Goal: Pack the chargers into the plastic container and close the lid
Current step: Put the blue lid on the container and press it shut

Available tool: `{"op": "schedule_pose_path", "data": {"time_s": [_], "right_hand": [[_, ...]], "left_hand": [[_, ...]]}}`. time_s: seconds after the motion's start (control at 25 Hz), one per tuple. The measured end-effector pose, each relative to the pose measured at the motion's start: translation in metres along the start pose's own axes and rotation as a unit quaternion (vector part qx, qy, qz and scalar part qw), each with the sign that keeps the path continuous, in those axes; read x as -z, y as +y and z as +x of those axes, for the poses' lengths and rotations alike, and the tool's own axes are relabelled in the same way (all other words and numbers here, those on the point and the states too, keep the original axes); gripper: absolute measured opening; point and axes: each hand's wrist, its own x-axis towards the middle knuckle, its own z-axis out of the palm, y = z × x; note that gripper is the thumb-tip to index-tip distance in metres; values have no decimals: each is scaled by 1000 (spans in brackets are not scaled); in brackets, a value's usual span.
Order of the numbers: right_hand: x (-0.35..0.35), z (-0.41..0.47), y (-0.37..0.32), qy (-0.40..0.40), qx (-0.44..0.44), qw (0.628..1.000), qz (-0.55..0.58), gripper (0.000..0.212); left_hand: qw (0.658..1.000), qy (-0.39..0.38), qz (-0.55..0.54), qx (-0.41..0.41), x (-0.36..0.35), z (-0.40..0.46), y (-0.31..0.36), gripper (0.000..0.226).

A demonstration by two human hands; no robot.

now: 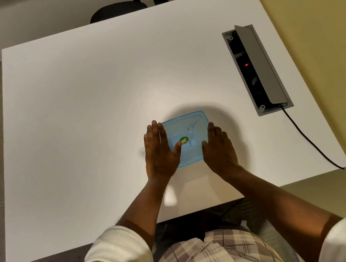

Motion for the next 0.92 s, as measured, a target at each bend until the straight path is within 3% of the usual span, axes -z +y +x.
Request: {"op": "schedule_pose_path", "data": {"time_s": [0.36, 0.64, 0.92], "right_hand": [[-12, 39, -23, -39, 120, 991, -30, 77], [-26, 46, -15, -18, 121, 992, -36, 79], [-32, 49, -14, -28, 129, 989, -62, 79]], "left_hand": [[1000, 7, -1, 27, -4, 3, 9, 83], [998, -11, 53, 23, -10, 6, 6, 83], [999, -11, 28, 36, -14, 7, 7, 87]]}}
